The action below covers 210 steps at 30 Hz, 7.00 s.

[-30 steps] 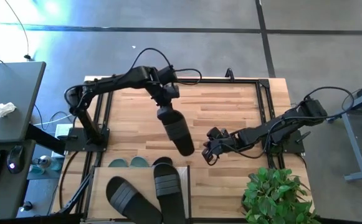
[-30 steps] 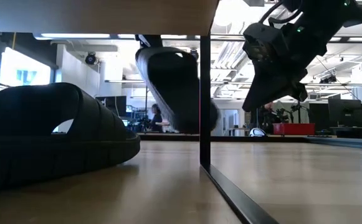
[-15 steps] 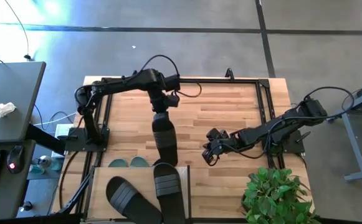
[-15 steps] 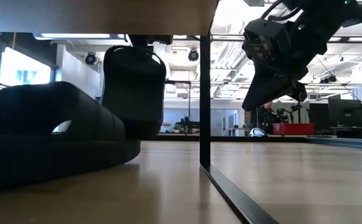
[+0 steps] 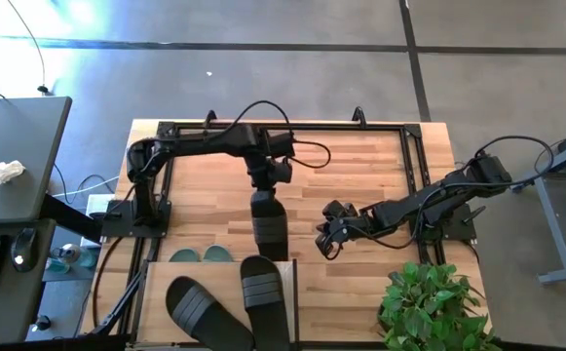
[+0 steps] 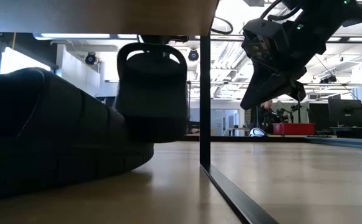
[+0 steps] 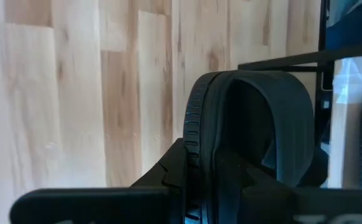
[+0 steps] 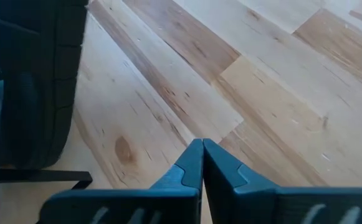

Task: Pick and place slides into the shelf
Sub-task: Put the black slipper under the shelf

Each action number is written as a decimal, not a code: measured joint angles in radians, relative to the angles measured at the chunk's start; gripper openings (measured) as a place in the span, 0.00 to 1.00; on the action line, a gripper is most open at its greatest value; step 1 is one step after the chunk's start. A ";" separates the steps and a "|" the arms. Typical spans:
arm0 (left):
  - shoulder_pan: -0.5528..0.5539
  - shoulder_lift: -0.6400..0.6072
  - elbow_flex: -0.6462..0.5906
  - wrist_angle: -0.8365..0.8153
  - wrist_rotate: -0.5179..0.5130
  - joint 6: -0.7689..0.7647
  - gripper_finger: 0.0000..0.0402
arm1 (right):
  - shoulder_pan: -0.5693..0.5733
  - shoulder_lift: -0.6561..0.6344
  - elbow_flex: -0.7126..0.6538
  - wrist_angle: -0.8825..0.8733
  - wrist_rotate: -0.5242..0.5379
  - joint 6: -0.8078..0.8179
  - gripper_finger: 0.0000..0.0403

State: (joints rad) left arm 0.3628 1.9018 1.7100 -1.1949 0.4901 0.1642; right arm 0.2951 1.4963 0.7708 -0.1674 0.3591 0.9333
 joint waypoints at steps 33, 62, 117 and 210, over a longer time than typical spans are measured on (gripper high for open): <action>-0.044 0.008 0.011 -0.001 0.088 0.086 0.08 | -0.014 0.000 0.000 0.017 -0.042 -0.104 0.00; -0.042 0.015 0.088 -0.115 -0.318 0.081 0.07 | -0.014 0.000 -0.001 0.015 -0.057 -0.133 0.00; -0.038 0.202 0.237 -0.210 0.324 0.084 0.07 | -0.044 0.000 -0.001 0.019 -0.179 -0.228 0.00; -0.102 0.309 0.237 -0.077 0.197 0.022 0.07 | -0.181 0.485 -0.196 1.531 -0.522 0.116 0.45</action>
State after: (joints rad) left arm 0.2604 2.2105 1.9470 -1.2722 0.6870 0.1866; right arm 0.1137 1.9816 0.5748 1.3634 -0.1627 1.0491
